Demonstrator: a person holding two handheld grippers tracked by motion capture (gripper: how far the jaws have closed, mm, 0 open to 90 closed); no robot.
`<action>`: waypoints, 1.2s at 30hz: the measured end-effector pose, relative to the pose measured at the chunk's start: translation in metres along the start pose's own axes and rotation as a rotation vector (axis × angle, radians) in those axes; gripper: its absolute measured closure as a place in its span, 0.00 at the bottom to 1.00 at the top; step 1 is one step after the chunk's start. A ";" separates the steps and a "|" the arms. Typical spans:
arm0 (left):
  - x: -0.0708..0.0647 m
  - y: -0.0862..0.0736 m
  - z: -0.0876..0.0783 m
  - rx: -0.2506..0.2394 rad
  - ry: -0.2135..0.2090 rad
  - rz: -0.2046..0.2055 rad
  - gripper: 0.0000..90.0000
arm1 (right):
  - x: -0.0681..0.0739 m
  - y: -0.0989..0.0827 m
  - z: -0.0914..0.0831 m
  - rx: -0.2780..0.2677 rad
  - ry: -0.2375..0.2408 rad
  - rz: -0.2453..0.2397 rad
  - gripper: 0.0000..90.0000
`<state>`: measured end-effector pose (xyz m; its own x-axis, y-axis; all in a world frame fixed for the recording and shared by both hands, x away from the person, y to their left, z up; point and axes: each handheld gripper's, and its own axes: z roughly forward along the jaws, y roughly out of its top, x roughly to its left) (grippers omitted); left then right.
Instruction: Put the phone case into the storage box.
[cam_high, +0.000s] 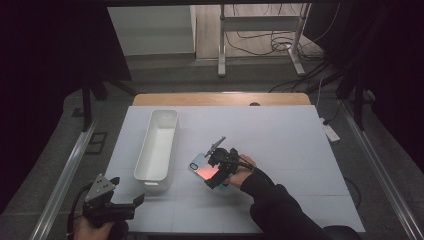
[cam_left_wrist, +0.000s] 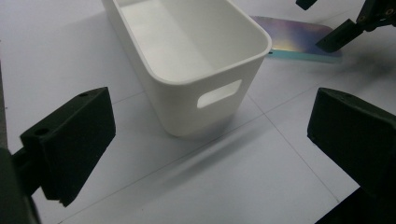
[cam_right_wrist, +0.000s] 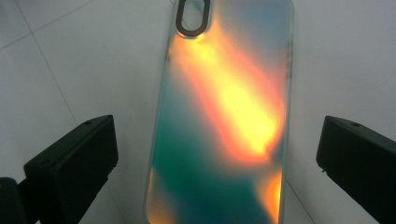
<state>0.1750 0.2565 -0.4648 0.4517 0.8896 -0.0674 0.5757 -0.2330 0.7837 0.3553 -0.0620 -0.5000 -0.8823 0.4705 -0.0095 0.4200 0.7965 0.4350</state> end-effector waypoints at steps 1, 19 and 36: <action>0.000 0.000 0.000 0.000 0.000 0.000 0.02 | 0.000 0.000 0.001 0.002 -0.003 0.000 0.00; 0.000 0.000 0.000 0.003 0.003 0.002 0.02 | 0.002 -0.011 0.020 0.052 -0.025 -0.019 0.00; 0.000 0.000 -0.001 -0.003 0.005 -0.001 0.02 | 0.001 -0.012 0.012 0.044 -0.014 -0.039 0.18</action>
<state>0.1742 0.2567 -0.4647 0.4480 0.8917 -0.0652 0.5741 -0.2310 0.7855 0.3521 -0.0668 -0.5162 -0.8954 0.4436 -0.0381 0.3944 0.8301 0.3941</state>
